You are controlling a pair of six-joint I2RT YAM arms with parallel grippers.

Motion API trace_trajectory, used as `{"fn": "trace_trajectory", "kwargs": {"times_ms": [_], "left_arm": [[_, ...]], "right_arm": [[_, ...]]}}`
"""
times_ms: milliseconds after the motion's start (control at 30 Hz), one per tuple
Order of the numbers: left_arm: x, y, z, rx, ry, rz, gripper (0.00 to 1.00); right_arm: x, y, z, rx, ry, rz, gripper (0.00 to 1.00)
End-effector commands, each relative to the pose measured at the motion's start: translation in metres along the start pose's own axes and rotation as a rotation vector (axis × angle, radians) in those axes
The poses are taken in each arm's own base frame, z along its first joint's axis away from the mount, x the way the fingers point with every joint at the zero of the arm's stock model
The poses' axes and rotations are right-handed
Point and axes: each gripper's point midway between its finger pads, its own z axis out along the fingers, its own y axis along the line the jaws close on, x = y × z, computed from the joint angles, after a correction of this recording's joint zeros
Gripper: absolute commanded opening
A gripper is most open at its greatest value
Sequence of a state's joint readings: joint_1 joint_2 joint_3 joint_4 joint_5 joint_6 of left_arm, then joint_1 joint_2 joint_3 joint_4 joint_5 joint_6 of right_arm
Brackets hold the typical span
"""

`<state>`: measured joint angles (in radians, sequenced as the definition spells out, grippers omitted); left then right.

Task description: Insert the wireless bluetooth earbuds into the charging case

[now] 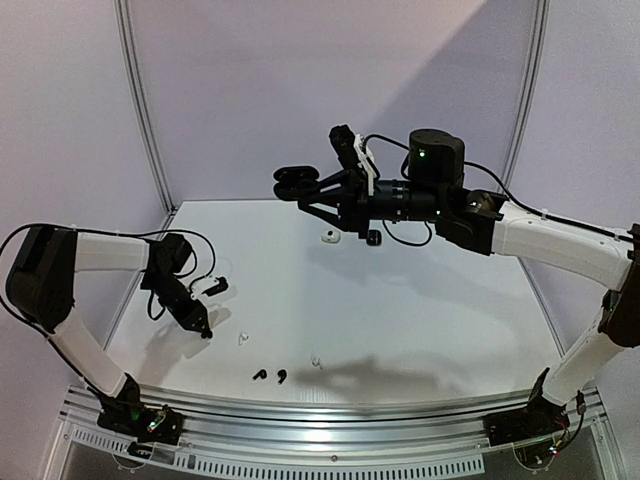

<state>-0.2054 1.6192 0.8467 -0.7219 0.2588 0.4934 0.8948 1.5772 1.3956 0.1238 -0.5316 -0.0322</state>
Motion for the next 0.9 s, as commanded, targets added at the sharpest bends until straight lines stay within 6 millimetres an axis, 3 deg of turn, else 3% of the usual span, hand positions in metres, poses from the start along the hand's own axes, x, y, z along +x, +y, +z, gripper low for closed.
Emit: {"fn": "trace_trajectory", "kwargs": {"times_ms": [0, 867], "left_arm": [[0.014, -0.024, 0.004, 0.067, 0.047, 0.035, 0.27], [0.029, -0.051, 0.003, 0.105, 0.059, 0.126, 0.19]], "right_arm": [[-0.018, 0.001, -0.009, 0.018, -0.026, -0.024, 0.0], [-0.019, -0.001, -0.011, 0.038, -0.018, -0.028, 0.0]]}}
